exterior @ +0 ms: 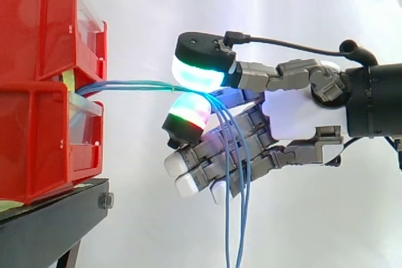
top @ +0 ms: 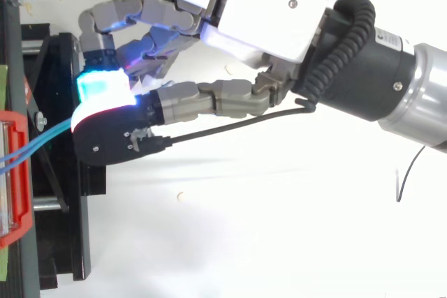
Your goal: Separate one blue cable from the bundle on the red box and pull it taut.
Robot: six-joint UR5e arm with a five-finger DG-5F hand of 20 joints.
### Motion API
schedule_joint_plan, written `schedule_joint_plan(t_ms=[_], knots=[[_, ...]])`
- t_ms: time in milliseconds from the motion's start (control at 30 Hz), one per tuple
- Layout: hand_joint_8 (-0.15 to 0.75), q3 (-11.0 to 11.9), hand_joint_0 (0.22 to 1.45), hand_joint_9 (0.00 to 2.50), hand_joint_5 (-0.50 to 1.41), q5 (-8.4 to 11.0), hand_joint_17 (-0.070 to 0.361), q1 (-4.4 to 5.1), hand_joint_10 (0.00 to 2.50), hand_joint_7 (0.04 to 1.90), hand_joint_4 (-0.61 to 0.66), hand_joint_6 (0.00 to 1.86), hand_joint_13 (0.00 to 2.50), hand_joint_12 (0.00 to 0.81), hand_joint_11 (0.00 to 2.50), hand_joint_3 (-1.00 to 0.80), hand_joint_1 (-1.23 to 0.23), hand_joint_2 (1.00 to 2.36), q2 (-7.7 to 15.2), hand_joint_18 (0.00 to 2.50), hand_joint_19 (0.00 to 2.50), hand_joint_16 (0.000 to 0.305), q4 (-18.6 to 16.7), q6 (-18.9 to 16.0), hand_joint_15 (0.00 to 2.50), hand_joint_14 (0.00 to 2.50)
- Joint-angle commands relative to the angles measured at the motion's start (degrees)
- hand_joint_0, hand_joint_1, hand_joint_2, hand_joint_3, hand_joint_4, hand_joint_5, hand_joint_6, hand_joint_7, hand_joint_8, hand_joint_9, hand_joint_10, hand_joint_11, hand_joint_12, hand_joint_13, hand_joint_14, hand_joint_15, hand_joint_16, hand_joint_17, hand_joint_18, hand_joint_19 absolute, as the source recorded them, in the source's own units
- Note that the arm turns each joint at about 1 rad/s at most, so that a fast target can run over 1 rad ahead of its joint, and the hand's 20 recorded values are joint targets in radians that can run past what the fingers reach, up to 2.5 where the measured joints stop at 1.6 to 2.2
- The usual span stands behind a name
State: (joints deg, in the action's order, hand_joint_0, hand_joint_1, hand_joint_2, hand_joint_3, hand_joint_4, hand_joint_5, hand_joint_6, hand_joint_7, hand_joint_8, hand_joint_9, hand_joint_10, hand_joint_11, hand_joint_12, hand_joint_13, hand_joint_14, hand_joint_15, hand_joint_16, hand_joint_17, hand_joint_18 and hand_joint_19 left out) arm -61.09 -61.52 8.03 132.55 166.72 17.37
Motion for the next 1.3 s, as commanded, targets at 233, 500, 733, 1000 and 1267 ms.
schedule_joint_plan(t_ms=[233, 500, 733, 1000, 1267], knots=[[0.368, 0.01, 0.56, 1.07, -0.04, 0.34, 0.127, 0.94, 0.01, 1.36, 0.30, 0.50, 0.86, 0.419, 0.42, -0.49, -0.71, 1.00, 3.24, 0.81, 0.61, 0.056, -3.68, -1.11, 0.34, 0.01], [0.361, 0.01, 0.61, 1.07, -0.04, 1.05, 0.124, 1.81, 0.01, 1.37, 0.29, 0.50, 0.86, 0.410, 0.42, -0.36, -0.70, 1.01, 3.24, 0.81, 0.62, 0.055, -3.94, -1.64, 0.35, 0.01], [0.360, 0.01, 0.62, 1.05, -0.05, 1.05, 0.125, 2.25, 0.01, 1.33, 0.28, 0.50, 0.86, 0.413, 0.42, -0.24, -0.70, 1.02, 3.24, 0.81, 0.62, 0.056, -4.12, -2.35, 0.35, 0.01], [0.364, 2.21, 0.64, 1.02, -0.08, 0.96, 0.133, 2.43, 0.01, 1.29, 0.26, 0.50, 0.86, 0.426, 0.43, -0.11, -0.77, 1.02, 3.24, 0.84, 0.60, 0.059, -3.15, -4.89, 0.35, 0.01], [0.337, 4.49, 0.64, 0.89, -0.11, 0.96, 0.129, 2.43, 0.01, 1.30, 0.23, 0.50, 0.77, 0.415, 0.45, -0.22, -0.85, 1.01, 3.16, 0.76, 0.60, 0.057, 3.26, -6.56, 0.35, 0.01]])
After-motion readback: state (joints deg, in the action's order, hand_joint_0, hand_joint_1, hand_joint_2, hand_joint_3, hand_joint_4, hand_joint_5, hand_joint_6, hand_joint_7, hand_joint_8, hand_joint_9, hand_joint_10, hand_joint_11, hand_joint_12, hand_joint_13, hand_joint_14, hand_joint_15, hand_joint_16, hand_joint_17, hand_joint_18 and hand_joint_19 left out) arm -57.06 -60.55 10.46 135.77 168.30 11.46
